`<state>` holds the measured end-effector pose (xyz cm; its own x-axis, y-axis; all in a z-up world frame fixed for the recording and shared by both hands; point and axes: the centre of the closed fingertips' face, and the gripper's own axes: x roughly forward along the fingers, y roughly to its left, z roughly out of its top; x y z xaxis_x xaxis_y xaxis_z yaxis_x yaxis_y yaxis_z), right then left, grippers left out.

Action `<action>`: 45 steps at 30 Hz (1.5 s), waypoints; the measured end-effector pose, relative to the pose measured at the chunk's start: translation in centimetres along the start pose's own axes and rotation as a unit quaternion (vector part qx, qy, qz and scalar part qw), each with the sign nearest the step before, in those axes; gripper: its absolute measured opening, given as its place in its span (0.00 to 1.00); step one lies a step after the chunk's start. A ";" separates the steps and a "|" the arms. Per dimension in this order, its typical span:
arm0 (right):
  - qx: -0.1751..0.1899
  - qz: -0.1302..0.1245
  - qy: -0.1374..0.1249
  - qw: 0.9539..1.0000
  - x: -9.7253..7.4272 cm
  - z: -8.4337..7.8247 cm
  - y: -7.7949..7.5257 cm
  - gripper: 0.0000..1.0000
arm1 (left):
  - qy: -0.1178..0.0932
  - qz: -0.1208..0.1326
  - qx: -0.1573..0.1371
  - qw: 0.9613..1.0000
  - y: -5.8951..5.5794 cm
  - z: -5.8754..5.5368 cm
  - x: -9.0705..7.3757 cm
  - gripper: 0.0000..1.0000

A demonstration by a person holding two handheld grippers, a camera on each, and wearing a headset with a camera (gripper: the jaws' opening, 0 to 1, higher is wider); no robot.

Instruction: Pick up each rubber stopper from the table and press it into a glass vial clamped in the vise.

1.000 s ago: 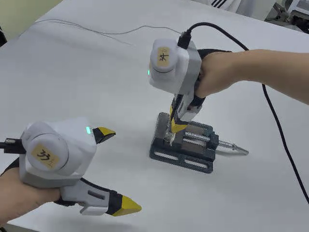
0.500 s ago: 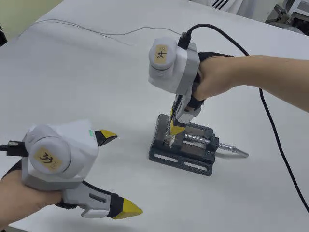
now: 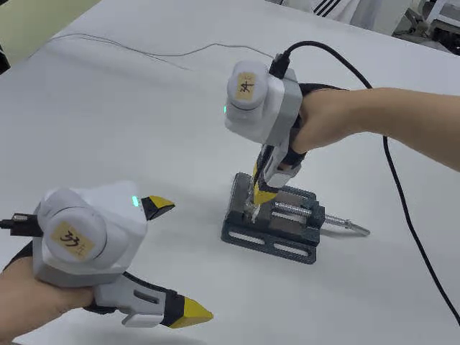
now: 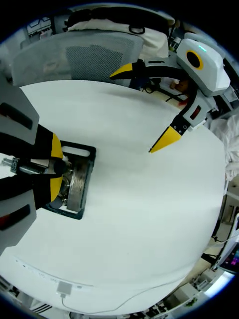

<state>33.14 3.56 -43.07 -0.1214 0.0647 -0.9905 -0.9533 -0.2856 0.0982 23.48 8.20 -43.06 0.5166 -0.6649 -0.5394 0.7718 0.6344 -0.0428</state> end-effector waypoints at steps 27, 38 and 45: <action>-0.051 -0.009 -0.002 0.999 -0.1 -0.1 0.3 0.08 | 0.002 0.000 -0.005 1.000 0.0 -0.3 0.0 0.93; -0.051 -0.015 -0.019 0.998 -0.8 -0.1 -0.1 0.11 | 0.001 -0.001 -0.003 1.000 0.0 -0.4 0.0 0.93; -0.043 -0.018 -0.045 0.998 -1.6 -0.2 -0.2 0.06 | 0.000 0.002 -0.004 1.000 0.3 -0.3 -0.1 0.93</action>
<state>33.59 3.33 -41.57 -0.1159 0.1611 -0.9801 -0.9307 -0.3622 0.0505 23.55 8.56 -43.31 0.5195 -0.6624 -0.5398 0.7667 0.6402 -0.0479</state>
